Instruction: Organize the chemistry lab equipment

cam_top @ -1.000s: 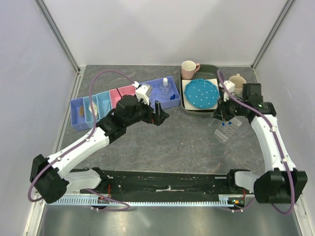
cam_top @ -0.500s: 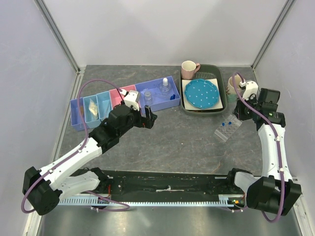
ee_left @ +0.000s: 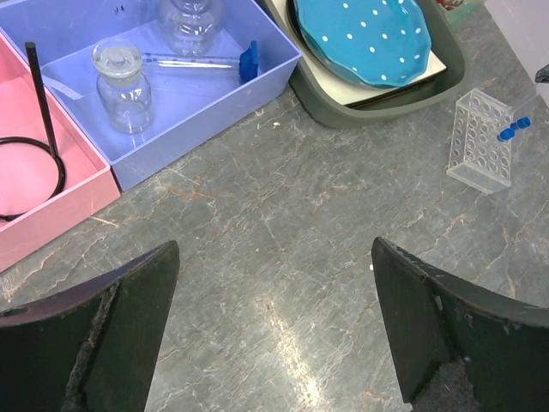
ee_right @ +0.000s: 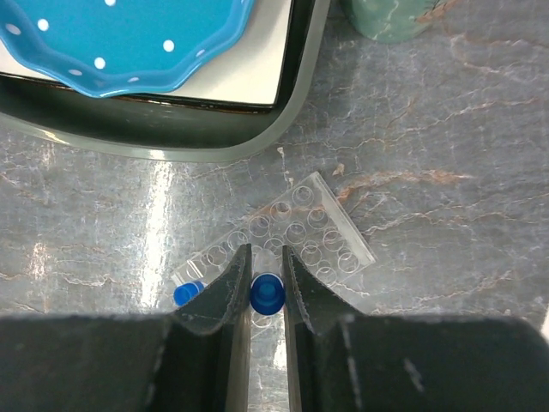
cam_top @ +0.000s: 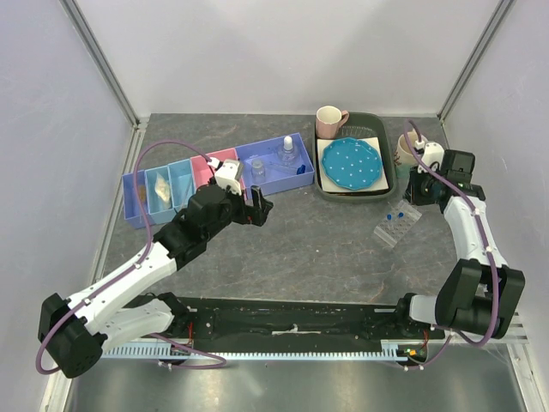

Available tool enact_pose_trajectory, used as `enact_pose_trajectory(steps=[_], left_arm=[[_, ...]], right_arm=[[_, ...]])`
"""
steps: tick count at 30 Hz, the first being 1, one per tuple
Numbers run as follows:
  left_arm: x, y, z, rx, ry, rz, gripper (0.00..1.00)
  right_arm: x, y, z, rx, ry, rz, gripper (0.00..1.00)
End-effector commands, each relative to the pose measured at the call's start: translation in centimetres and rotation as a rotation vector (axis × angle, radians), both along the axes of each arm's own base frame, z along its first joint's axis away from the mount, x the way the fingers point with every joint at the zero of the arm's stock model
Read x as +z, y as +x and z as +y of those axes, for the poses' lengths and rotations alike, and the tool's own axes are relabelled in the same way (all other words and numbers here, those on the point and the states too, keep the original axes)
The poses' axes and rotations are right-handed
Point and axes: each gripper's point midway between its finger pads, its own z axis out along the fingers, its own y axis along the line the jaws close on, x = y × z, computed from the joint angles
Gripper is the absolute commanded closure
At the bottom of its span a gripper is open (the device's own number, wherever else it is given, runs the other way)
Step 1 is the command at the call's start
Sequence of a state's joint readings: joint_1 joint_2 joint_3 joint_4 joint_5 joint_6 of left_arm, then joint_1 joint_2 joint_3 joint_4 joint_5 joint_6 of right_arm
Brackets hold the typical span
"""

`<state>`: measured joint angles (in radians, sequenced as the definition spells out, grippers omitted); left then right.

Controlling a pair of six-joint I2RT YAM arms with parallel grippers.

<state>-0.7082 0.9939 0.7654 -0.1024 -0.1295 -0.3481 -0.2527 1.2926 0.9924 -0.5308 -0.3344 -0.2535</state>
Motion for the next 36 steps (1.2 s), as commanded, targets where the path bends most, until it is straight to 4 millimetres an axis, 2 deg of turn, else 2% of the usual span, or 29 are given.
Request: enact_pose_trajectory(steps=[1, 10, 14, 25, 36], left_arm=[[0.8, 0.0, 0.1, 0.013, -0.038, -0.022, 0.02], [0.4, -0.1, -0.2, 0.002, -0.043, -0.004, 0.02], [0.3, 0.0, -0.4, -0.006, -0.04, 0.0, 0.02], [-0.1, -0.2, -0.6, -0.015, -0.048, 0.015, 0.02], [-0.4, -0.2, -0.9, -0.023, -0.044, 0.024, 0.02]], right_arm=[[-1.3, 0.5, 0.1, -0.009, 0.027, 0.009, 0.8], [-4.0, -0.7, 0.3, -0.01, 0.032, 0.07, 0.8], [-4.9, -0.6, 0.2, -0.011, 0.03, 0.078, 0.79], [-4.8, 0.5, 0.3, 0.004, 0.037, 0.034, 0.79], [-6.1, -0.9, 1.2, 0.081, 0.03, 0.04, 0.74]])
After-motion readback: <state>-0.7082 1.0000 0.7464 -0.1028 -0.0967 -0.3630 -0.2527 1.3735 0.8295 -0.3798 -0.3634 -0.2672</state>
